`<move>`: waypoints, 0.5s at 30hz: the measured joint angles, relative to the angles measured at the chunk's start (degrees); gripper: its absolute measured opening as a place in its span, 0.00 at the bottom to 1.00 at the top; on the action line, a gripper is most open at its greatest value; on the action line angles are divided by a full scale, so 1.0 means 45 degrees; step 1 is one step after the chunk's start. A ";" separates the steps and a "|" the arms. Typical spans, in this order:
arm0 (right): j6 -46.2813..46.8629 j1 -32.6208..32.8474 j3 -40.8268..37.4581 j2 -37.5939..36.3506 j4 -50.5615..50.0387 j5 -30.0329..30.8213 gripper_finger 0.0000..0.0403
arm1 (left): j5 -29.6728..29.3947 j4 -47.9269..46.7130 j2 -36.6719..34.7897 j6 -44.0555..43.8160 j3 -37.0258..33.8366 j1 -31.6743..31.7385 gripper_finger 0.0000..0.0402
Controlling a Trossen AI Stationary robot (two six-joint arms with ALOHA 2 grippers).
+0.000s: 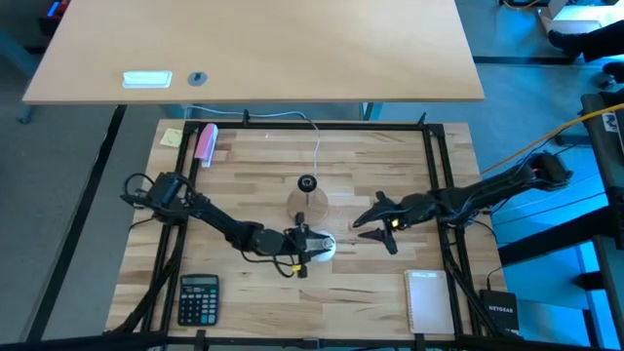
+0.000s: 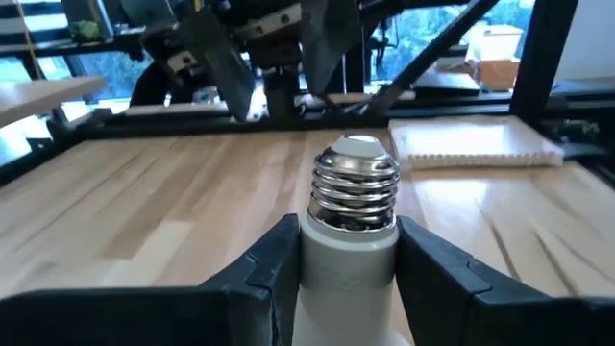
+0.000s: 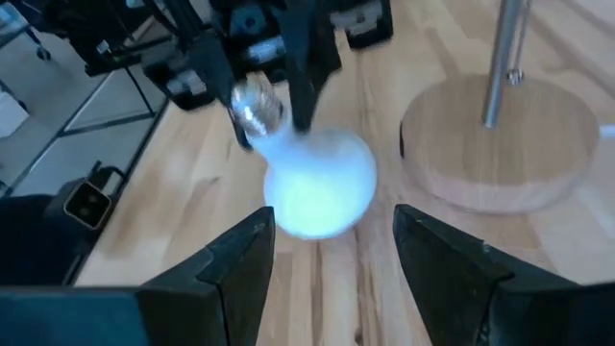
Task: Screw lightbulb
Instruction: Insert the white lightbulb into the lamp
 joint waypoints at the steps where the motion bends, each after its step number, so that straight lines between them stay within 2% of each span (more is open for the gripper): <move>1: -0.0053 0.0000 0.0003 0.0248 0.0349 -0.0005 0.54 | 0.0036 -0.0111 0.0037 -0.0039 0.0000 0.0005 0.34; 7: -0.0732 -0.0026 0.0005 0.1910 0.1961 -0.0010 0.54 | 0.0040 -0.0717 0.0044 -0.0297 0.0004 0.0015 0.39; 15: -0.0781 -0.0034 0.0005 0.3281 0.2613 -0.0112 0.54 | -0.0007 -0.1719 0.0005 -0.0656 0.0037 0.0019 0.40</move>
